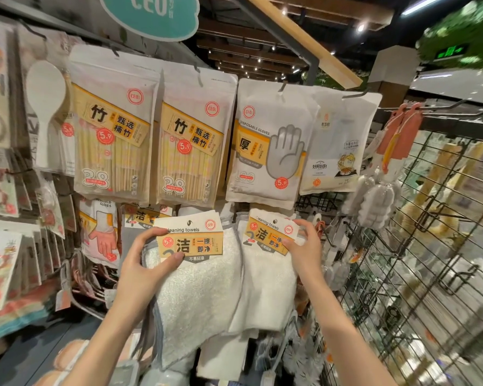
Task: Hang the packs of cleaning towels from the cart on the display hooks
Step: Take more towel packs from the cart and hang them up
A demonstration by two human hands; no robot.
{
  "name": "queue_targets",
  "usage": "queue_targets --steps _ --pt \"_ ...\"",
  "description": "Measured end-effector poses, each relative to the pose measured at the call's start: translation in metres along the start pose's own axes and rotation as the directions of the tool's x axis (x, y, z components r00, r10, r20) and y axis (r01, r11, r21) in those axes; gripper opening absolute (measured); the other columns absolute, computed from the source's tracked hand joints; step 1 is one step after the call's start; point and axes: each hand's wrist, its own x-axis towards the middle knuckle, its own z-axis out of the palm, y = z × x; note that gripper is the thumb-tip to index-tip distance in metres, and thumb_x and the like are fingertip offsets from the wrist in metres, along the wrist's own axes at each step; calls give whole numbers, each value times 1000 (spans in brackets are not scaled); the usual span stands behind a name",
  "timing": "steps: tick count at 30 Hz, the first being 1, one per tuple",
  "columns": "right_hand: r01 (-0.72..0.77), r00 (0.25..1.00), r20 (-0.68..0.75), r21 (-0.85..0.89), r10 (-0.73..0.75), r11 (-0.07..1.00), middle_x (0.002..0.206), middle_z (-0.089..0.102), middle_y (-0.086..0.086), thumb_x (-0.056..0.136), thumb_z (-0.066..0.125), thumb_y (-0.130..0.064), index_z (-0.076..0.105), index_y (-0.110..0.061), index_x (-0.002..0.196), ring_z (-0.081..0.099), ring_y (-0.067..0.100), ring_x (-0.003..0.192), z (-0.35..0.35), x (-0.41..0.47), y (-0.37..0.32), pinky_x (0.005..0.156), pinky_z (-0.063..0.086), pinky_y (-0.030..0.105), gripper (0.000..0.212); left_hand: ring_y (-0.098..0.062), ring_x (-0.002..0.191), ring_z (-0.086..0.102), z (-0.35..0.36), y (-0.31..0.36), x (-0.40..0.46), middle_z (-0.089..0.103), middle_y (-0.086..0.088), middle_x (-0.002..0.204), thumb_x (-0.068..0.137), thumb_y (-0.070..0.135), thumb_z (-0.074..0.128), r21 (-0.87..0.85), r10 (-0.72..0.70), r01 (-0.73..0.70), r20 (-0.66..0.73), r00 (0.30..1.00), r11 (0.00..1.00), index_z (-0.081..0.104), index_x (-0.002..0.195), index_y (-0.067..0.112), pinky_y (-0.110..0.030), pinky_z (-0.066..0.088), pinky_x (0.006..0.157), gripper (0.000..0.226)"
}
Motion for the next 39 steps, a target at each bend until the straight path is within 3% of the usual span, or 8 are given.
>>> queue_targets --steps 3,6,12,23,28,31,36,39 --pt "27 999 -33 -15 -28 1000 99 56 -12 77 67 10 54 -25 103 52 9 98 2 0 -1 67 43 7 46 -14 117 54 3 2 1 61 12 118 74 14 80 -6 1 -1 5 1000 1000 60 102 44 -43 44 98 46" --pt "41 996 -81 -28 -44 999 107 57 -3 77 67 10 55 -21 106 51 11 100 1 -4 6 66 39 2 44 6 108 54 8 5 -1 61 21 111 74 11 80 -8 25 -24 6 1000 1000 60 102 40 -27 43 89 45" --pt "-16 994 -107 -61 9 998 120 58 1 80 66 6 58 -18 116 48 11 109 2 -4 16 93 43 30 44 16 94 54 11 5 -2 63 30 100 74 9 80 -11 21 -20 22 1000 1000 60 101 38 -13 42 75 44" --pt "-6 988 -151 -204 -26 979 120 53 5 82 65 2 61 -20 117 50 15 105 18 24 21 83 39 25 41 9 100 55 19 6 -5 64 26 103 73 13 80 -29 16 -15 55 998 999 60 100 42 -28 44 83 45" --pt "2 991 -129 -303 -43 953 117 51 6 82 64 3 60 -18 115 50 13 96 22 33 21 72 33 22 39 9 97 56 23 9 -7 65 23 102 73 6 79 -38 40 -38 56 998 999 61 99 41 -5 41 75 47" --pt "-5 992 -118 -326 -35 945 117 51 6 84 63 2 59 -19 117 48 12 94 22 34 21 71 32 22 39 8 95 57 26 9 -9 67 16 102 74 1 78 -42 47 -44 65 997 998 61 101 34 -5 42 75 46" --pt "-26 995 -97 -398 -14 917 125 49 5 86 64 -7 56 -23 126 47 16 108 17 34 18 74 33 24 44 8 96 57 32 12 -12 66 19 100 80 -7 68 -48 41 -38 71 997 998 60 103 31 -10 44 78 46" --pt "-8 999 -34 -446 -8 895 135 44 5 88 63 -17 51 -24 134 36 22 125 10 27 11 92 35 31 48 7 94 58 32 14 -14 66 16 102 80 -7 68 -73 36 -30 75 997 997 60 104 32 -9 46 73 46"
